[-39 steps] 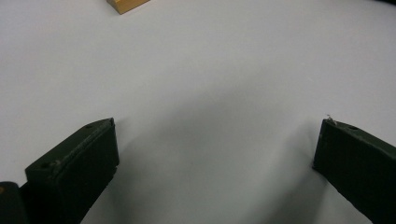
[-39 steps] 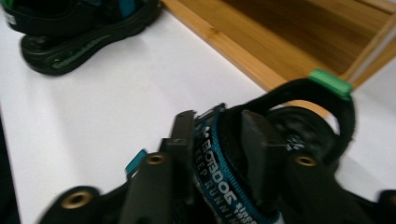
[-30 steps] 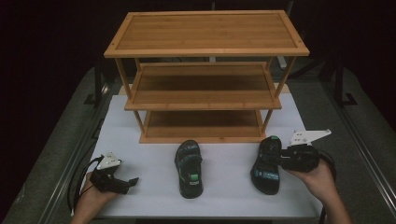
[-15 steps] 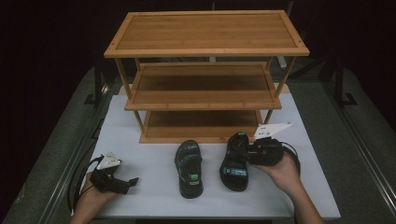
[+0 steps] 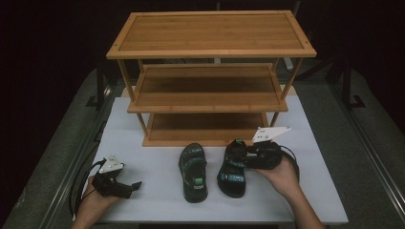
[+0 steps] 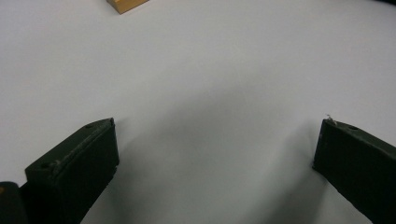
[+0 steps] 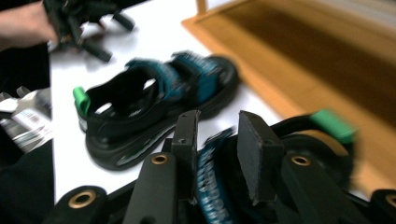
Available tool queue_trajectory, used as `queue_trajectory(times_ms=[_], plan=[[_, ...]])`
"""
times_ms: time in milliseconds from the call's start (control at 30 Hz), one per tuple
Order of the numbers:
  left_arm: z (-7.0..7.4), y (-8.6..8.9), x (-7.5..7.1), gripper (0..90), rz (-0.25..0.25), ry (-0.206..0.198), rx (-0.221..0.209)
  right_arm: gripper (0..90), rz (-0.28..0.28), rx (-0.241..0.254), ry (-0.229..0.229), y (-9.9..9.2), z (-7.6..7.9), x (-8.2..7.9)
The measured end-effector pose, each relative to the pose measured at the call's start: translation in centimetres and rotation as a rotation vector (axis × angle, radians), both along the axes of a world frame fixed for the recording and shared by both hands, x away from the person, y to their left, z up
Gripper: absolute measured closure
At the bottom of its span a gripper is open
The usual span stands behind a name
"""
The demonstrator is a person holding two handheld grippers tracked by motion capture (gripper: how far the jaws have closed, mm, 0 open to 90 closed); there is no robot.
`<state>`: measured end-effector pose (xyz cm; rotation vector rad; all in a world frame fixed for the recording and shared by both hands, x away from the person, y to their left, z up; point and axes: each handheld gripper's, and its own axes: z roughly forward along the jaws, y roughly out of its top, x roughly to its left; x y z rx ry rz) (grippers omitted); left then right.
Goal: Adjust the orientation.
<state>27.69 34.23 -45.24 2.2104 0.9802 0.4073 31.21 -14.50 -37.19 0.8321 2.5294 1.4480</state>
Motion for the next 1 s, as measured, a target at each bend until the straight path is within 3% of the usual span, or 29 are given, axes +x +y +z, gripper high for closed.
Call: queue_trajectory(times_ms=[233,333,467,567,600,733,900,1000], plan=[[0.0,0.0,0.0,0.0,0.002,-0.001,-0.003,66.4,-0.077,-0.035,-0.064,-1.6,1.3,2.6],[0.0,0.0,0.0,0.0,0.001,0.000,-0.002,62.5,-0.055,-0.061,-0.043,-1.2,0.8,4.1],[0.0,0.0,0.0,0.0,0.002,0.000,-0.003,61.2,-0.035,-0.100,-0.029,-0.4,0.1,4.8],[0.0,0.0,0.0,0.0,0.001,0.000,-0.002,72.0,-0.055,-0.137,-0.038,0.1,-0.3,5.1],[0.0,0.0,0.0,0.0,0.001,-0.001,-0.002,80.4,-0.061,-0.122,-0.045,-0.1,-0.3,5.2],[0.0,0.0,0.0,0.0,0.001,0.000,-0.003,85.2,-0.071,-0.134,-0.043,-0.8,-0.1,4.8],[0.0,0.0,0.0,0.0,0.000,0.000,-0.002,85.5,-0.084,-0.127,-0.039,-2.1,0.2,3.9],[0.0,0.0,0.0,0.0,0.000,0.000,-0.001,85.5,-0.098,-0.133,-0.037,-3.5,0.2,2.5]])
